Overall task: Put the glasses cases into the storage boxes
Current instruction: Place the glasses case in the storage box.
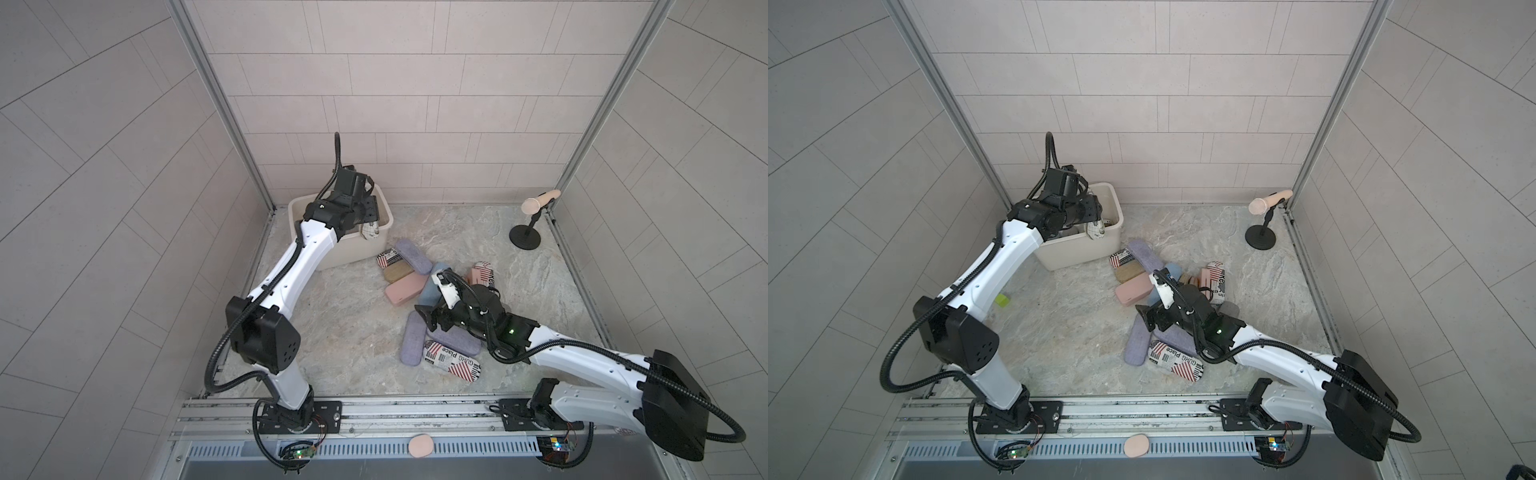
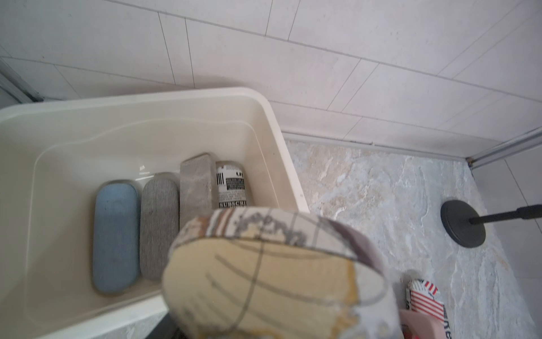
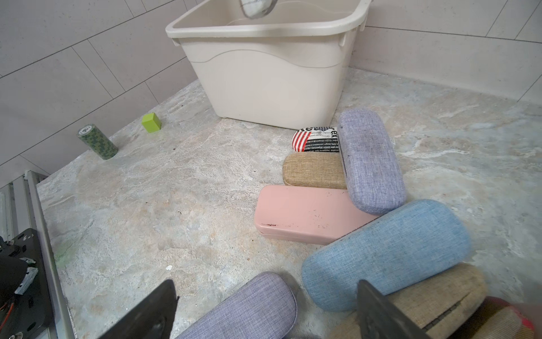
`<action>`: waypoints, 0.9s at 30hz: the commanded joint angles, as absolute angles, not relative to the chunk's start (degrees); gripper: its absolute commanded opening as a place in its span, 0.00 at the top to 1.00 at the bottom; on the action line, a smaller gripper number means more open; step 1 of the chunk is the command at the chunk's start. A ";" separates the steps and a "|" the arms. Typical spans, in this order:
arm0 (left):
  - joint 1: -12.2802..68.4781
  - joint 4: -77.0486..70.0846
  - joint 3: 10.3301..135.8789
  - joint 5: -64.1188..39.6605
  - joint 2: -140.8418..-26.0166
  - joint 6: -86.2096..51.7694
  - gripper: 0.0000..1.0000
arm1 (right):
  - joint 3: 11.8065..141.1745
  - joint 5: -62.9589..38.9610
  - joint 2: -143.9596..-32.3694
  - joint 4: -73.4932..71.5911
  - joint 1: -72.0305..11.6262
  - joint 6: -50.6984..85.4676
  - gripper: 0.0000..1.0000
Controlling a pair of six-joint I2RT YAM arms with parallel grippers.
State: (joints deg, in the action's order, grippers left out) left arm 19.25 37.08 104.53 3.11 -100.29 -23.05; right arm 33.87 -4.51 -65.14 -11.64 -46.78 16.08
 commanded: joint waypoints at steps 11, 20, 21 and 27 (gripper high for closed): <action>14.85 29.28 118.53 -0.56 -120.46 -27.11 0.39 | 34.56 -3.61 -64.77 -11.36 -47.02 15.95 0.04; 14.15 28.06 120.94 -3.91 -130.05 -28.44 0.39 | 34.80 -3.44 -65.26 -11.16 -47.02 16.00 0.04; 14.08 28.12 120.87 -4.06 -130.66 -28.48 0.39 | 34.80 -3.34 -65.30 -11.12 -47.00 16.00 0.04; 13.20 30.12 123.15 -8.74 -135.26 -28.49 0.34 | 35.08 -3.17 -66.00 -10.34 -47.02 15.81 0.04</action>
